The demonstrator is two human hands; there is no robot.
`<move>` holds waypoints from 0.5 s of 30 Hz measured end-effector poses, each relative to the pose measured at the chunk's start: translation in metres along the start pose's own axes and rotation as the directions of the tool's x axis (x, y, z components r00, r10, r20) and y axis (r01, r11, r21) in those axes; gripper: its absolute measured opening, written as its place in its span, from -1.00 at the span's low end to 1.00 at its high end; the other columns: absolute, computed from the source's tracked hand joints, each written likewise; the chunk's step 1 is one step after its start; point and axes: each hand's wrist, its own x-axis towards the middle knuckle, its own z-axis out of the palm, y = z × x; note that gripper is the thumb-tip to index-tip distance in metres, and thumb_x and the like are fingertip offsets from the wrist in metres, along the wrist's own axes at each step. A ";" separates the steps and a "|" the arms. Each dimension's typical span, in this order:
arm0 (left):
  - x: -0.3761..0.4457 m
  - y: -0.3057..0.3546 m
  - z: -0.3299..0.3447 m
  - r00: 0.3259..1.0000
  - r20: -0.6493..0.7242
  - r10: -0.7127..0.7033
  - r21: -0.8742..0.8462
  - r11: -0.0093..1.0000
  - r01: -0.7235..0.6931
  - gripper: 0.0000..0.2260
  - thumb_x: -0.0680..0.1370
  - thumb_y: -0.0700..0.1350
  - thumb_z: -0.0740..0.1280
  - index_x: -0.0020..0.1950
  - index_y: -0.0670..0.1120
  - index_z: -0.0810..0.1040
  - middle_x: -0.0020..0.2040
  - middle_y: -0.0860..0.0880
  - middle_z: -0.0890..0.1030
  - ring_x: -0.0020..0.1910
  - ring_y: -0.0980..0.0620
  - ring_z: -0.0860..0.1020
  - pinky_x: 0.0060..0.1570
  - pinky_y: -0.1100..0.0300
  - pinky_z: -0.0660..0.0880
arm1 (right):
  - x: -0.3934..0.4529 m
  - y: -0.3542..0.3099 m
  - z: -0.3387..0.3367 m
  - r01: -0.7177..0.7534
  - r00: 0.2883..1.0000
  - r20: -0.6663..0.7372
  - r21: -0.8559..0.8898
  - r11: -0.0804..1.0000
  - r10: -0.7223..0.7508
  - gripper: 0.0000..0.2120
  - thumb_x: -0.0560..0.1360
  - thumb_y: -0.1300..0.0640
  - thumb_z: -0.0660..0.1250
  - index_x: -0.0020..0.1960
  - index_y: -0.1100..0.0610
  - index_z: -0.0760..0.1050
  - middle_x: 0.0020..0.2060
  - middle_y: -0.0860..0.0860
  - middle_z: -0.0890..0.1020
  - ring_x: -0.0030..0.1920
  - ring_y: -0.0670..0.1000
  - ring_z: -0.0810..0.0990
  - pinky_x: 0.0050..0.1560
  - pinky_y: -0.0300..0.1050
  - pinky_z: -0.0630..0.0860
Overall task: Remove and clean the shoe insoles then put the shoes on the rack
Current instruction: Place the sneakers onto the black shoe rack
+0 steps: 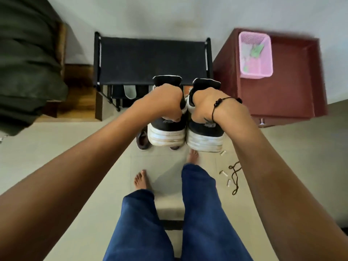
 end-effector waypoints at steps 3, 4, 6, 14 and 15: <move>0.019 -0.002 -0.018 0.994 -0.099 -0.039 -0.016 0.999 0.038 -0.82 0.41 -0.12 0.45 -0.12 -0.16 0.52 -0.36 -0.02 0.39 -0.19 -0.07 0.46 -0.23 0.15 0.35 | 0.016 0.011 -0.026 0.015 0.992 -0.126 0.027 1.000 -0.012 -0.73 0.43 0.28 0.22 -0.38 0.12 0.22 -0.37 0.05 0.35 -0.21 0.13 0.43 -0.12 -0.08 0.47; 0.027 -0.003 -0.019 0.990 -0.133 -0.056 -0.029 0.998 0.053 -0.83 0.40 -0.13 0.46 -0.12 -0.18 0.54 -0.35 -0.03 0.41 -0.18 -0.09 0.49 -0.23 0.16 0.38 | 0.024 0.015 -0.030 0.020 0.988 -0.157 0.038 0.999 -0.013 -0.75 0.43 0.29 0.21 -0.37 0.13 0.23 -0.35 0.06 0.35 -0.18 0.16 0.45 -0.07 -0.05 0.50; 0.046 -0.005 -0.018 0.977 -0.195 -0.084 -0.053 0.996 0.075 -0.83 0.40 -0.16 0.44 -0.10 -0.21 0.57 -0.28 -0.09 0.49 -0.13 -0.15 0.54 -0.23 0.16 0.40 | 0.039 0.026 -0.037 0.020 0.979 -0.205 0.064 0.998 -0.007 -0.88 0.44 0.32 0.19 -0.26 0.19 0.36 -0.21 0.12 0.45 -0.06 0.21 0.50 0.02 0.03 0.52; 0.146 -0.016 0.001 0.916 -0.365 -0.166 -0.089 0.986 0.144 -0.83 0.52 -0.14 0.32 -0.06 -0.26 0.49 -0.17 -0.20 0.52 -0.08 -0.27 0.52 -0.23 0.06 0.34 | 0.130 0.089 -0.025 -0.010 0.915 -0.402 0.045 0.999 0.027 -0.77 0.48 0.31 0.22 0.14 0.27 0.38 0.07 0.20 0.54 0.10 0.23 0.50 -0.16 0.01 0.38; 0.156 -0.017 0.004 0.908 -0.385 -0.166 -0.076 0.986 0.148 -0.84 0.53 -0.15 0.31 -0.05 -0.26 0.48 -0.16 -0.22 0.53 -0.09 -0.28 0.52 -0.22 0.05 0.35 | 0.138 0.096 -0.022 -0.004 0.904 -0.426 0.023 1.000 0.014 -0.77 0.48 0.31 0.21 0.14 0.26 0.37 0.06 0.19 0.54 0.10 0.22 0.50 -0.19 -0.01 0.37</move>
